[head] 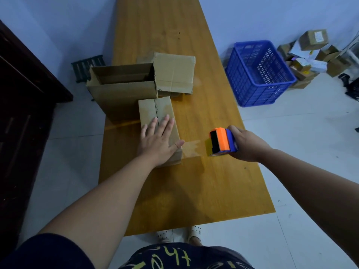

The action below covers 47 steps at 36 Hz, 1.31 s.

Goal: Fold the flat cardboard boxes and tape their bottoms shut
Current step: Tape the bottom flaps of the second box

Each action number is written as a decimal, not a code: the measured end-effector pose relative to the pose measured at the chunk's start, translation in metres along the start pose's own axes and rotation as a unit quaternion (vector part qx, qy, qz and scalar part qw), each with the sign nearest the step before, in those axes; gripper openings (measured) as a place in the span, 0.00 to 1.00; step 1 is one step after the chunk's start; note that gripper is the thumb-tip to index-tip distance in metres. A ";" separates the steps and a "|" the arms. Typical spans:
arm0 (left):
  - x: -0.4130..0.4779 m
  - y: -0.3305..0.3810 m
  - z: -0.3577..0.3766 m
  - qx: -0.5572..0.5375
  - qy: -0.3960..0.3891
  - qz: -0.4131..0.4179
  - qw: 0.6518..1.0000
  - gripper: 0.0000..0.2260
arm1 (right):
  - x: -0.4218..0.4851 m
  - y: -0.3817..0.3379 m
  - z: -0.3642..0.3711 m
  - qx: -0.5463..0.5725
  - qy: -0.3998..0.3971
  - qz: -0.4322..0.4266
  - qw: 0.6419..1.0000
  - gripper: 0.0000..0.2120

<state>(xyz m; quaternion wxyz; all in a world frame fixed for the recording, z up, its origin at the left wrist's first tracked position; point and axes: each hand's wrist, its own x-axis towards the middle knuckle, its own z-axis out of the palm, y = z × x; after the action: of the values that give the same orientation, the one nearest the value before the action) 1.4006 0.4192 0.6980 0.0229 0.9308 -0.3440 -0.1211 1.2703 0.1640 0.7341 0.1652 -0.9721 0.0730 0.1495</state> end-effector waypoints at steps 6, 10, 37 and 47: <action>-0.001 0.001 -0.001 -0.002 0.003 -0.001 1.000 0.37 | 0.007 -0.009 0.021 -0.033 0.036 0.001 0.999 0.15; 0.000 0.002 0.000 0.004 0.002 -0.011 1.000 0.37 | 0.020 -0.018 0.035 -0.075 0.035 0.004 0.997 0.14; -0.003 0.006 -0.006 0.002 -0.007 -0.015 1.000 0.38 | 0.023 -0.019 0.013 -0.204 -0.052 -0.028 0.977 0.50; -0.003 0.004 -0.005 0.000 -0.008 -0.007 1.000 0.38 | 0.033 -0.037 -0.024 -0.119 -0.137 0.024 0.983 0.38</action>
<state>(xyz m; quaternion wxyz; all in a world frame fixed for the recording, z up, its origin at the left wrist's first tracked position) 1.3975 0.4178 0.7038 0.0195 0.9324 -0.3374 -0.1284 1.3151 0.1876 0.7568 0.0527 -0.9531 0.0548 0.2931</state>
